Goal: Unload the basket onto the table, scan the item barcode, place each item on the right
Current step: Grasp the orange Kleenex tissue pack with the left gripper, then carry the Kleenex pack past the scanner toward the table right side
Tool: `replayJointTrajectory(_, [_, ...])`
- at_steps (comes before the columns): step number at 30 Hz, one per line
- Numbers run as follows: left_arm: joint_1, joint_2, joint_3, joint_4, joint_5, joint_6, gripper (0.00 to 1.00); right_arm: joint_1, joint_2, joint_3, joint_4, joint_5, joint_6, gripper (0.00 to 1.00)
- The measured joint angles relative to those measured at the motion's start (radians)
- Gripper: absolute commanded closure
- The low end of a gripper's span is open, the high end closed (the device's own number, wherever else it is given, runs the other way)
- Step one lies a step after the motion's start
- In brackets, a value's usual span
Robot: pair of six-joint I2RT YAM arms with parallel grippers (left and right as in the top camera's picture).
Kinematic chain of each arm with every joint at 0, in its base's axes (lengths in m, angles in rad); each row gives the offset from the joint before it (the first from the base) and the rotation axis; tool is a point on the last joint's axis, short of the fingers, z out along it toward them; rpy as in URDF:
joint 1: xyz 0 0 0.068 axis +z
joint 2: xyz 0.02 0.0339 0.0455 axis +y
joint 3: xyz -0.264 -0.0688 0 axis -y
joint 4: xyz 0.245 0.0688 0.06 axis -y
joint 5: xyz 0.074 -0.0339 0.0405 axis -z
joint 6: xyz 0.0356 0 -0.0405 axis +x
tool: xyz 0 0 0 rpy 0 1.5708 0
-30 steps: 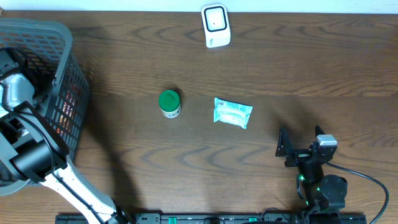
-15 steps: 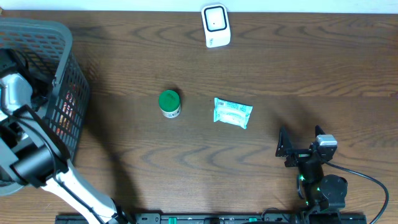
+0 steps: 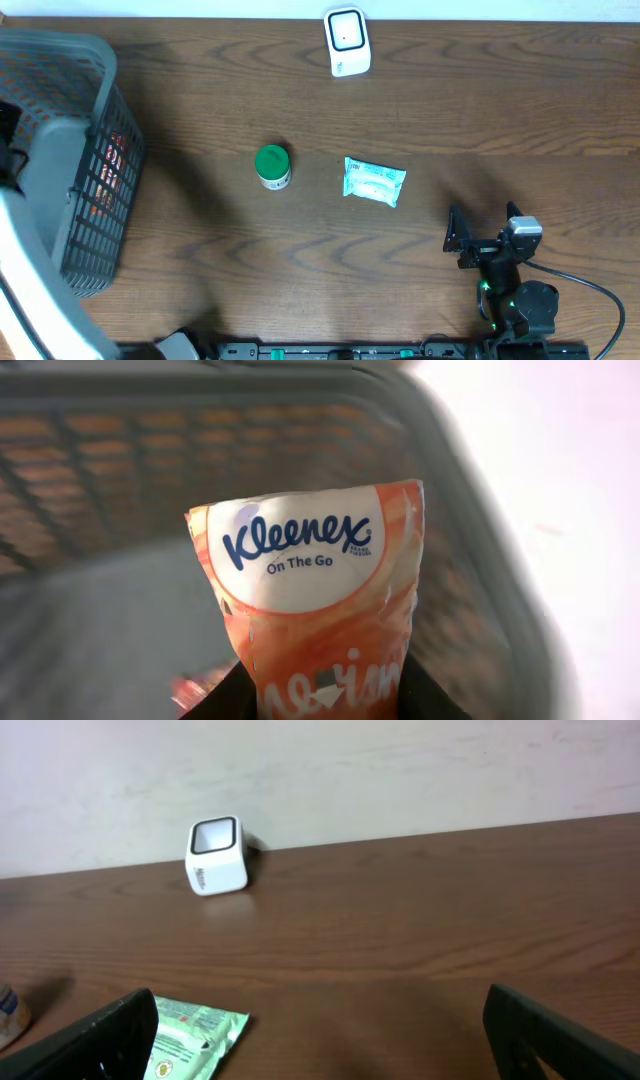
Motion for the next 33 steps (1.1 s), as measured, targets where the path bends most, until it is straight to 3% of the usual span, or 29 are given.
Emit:
replayJointTrajectory(5, [-0.072, -0.119, 0.000, -0.034, 0.245, -0.006, 0.73, 0.000, 0.000, 0.000, 0.000, 0.000, 0.000, 0.01])
replayJointTrajectory(11, [-0.359, -0.130, 0.000, -0.060, 0.380, -0.006, 0.73, 0.000, 0.000, 0.000, 0.000, 0.000, 0.000, 0.01])
replayJointTrajectory(23, [-0.979, 0.132, -0.007, -0.040, 0.251, -0.006, 0.72, 0.000, 0.000, 0.000, 0.000, 0.000, 0.000, 0.01])
replayJointTrajectory(27, [-1.121, 0.281, -0.008, -0.005, 0.211, -0.006, 0.72, 0.000, 0.000, 0.000, 0.000, 0.000, 0.000, 0.01])
replayJointTrajectory(33, [-1.222, 0.447, -0.008, 0.054, 0.191, -0.006, 0.72, 0.000, 0.000, 0.000, 0.000, 0.000, 0.000, 0.01])
